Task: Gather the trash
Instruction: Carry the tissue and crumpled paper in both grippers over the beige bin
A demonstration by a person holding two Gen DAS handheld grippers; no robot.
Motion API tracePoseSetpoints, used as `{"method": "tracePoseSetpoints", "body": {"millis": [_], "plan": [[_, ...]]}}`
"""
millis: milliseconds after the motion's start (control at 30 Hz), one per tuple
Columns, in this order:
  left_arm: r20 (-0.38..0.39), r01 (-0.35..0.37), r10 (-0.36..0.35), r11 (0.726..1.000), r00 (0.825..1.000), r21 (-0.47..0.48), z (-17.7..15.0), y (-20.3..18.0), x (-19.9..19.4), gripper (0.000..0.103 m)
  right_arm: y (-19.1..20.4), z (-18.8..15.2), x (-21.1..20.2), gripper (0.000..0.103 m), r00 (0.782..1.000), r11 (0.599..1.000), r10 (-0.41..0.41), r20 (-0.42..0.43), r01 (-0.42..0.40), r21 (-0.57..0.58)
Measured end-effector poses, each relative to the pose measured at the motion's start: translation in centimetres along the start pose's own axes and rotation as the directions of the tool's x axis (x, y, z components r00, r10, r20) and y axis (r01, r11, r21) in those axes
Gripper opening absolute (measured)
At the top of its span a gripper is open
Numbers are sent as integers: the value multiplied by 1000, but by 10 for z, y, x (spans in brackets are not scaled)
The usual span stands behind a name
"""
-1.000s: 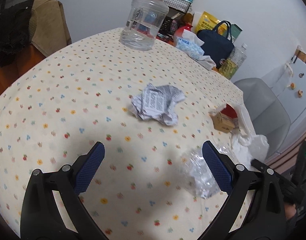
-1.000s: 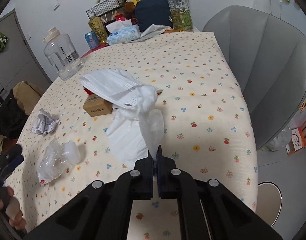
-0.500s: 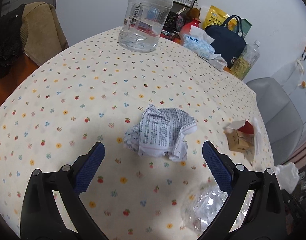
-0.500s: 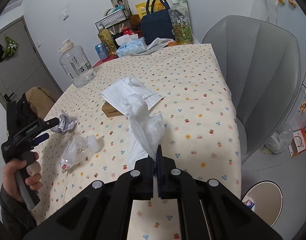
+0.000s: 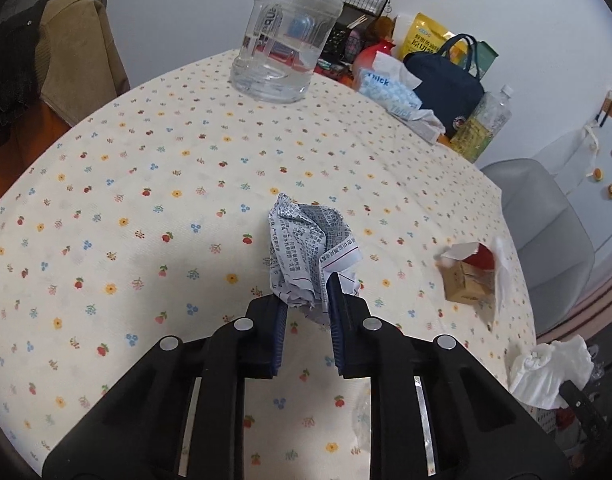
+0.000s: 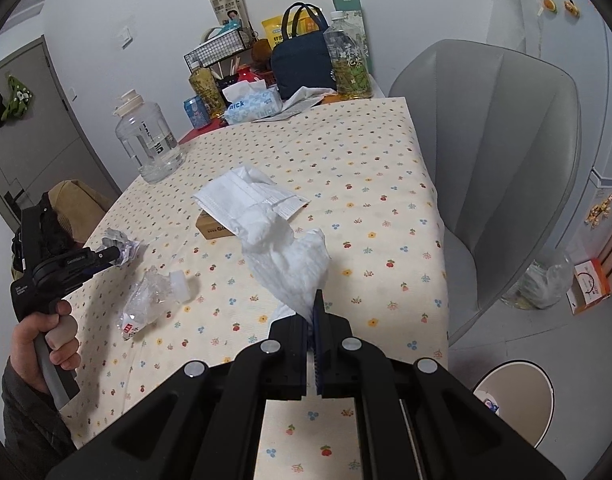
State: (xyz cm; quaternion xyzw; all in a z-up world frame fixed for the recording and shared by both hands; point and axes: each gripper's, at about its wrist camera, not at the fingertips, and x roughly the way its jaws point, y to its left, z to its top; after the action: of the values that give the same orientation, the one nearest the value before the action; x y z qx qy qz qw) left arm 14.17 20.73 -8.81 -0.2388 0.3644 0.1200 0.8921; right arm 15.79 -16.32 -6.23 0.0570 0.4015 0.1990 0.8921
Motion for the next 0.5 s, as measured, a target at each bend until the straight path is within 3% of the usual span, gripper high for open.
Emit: {"method": "tracePoseSetpoints", "body": {"millis": [233, 500], "plan": [[54, 65, -67, 998, 996, 25, 1, -12, -37, 18, 3, 9, -25, 4, 998, 1000, 5, 55, -5, -10], [102, 161, -171, 981, 980, 105, -2, -48, -75, 18, -6, 21, -63, 4, 990, 1000, -16, 141, 14, 10]]}}
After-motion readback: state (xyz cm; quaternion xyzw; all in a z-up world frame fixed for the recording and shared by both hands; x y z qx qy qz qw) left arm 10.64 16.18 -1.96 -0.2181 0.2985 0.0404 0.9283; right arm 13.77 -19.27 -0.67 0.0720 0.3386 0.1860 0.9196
